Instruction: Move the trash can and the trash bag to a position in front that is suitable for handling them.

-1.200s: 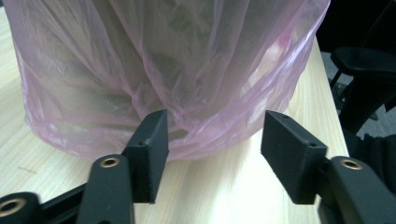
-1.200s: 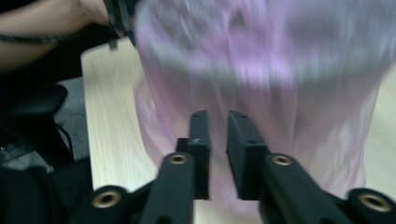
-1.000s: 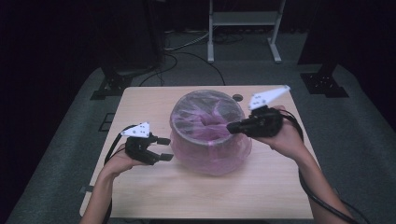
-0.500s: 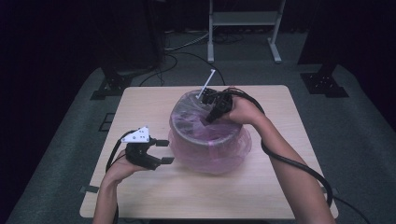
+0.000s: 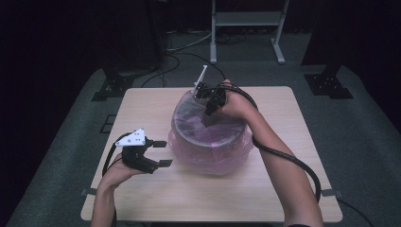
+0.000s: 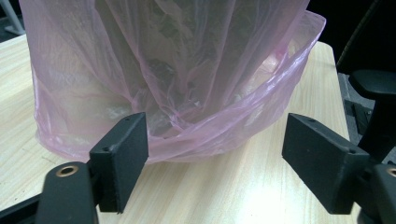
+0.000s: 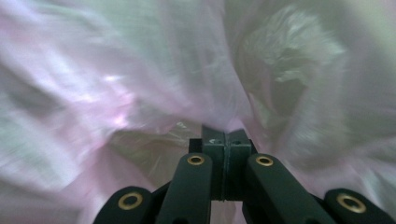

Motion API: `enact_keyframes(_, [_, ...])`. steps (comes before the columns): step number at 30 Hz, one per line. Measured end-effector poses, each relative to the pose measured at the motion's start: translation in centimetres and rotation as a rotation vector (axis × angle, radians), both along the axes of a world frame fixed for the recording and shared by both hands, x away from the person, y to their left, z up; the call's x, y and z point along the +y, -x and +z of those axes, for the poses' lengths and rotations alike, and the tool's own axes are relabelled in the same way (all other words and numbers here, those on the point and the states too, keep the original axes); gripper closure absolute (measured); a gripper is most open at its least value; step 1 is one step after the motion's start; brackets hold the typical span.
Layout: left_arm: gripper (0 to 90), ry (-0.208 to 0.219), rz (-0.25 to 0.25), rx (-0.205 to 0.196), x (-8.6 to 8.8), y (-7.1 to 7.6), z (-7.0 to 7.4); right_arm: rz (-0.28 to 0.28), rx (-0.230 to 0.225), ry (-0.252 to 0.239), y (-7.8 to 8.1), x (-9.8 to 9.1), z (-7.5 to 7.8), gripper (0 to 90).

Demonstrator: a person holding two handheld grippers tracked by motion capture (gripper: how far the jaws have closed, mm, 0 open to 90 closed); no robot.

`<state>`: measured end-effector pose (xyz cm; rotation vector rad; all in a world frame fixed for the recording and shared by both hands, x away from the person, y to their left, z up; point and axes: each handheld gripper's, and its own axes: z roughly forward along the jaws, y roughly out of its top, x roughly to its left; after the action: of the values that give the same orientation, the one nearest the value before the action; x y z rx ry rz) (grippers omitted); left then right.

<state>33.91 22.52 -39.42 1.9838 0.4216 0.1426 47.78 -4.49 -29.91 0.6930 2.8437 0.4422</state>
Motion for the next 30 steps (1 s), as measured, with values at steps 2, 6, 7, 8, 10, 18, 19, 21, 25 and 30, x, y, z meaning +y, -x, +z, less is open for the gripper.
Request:
enact_keyframes(2, [20.7,-0.001,0.0,-0.001,0.0,0.0,0.0,0.01,-0.007,-0.005,0.5,-0.1,0.5,90.0])
enact_keyframes(6, [19.9,-0.001,0.003,-0.005,0.0,0.0,0.0,0.054,-0.004,-0.056,2.4,-0.4,1.8,90.0])
enact_keyframes(7, [19.8,0.002,0.006,-0.004,0.0,0.0,0.0,0.089,0.005,-0.062,3.1,0.2,2.0,90.0])
enact_keyframes(8, [19.7,0.002,0.006,-0.004,0.0,0.0,0.0,0.089,0.005,-0.062,3.1,0.2,2.0,90.0])
enact_keyframes(10, [19.6,0.0,0.004,-0.01,0.1,0.1,0.1,0.103,0.012,-0.051,3.1,1.5,1.7,90.0])
enact_keyframes(18, [19.1,0.025,0.012,-0.019,0.6,0.1,0.2,0.134,0.04,-0.026,1.2,5.0,0.0,90.0])
enact_keyframes(19, [19.1,0.032,0.009,-0.019,0.7,0.1,0.3,0.137,0.049,-0.024,0.9,5.6,-0.3,90.0])
enact_keyframes(21, [19.1,0.037,0.009,-0.019,0.7,0.1,0.3,0.14,0.051,-0.029,0.8,5.8,-0.5,90.0])
enact_keyframes(25, [19.0,0.038,0.01,-0.018,0.8,0.1,0.3,0.135,0.05,-0.046,1.0,5.6,0.0,88.8])
enact_keyframes(30, [18.8,0.035,0.011,-0.019,0.7,0.2,0.2,0.117,0.041,-0.084,2.9,3.3,1.3,87.6])
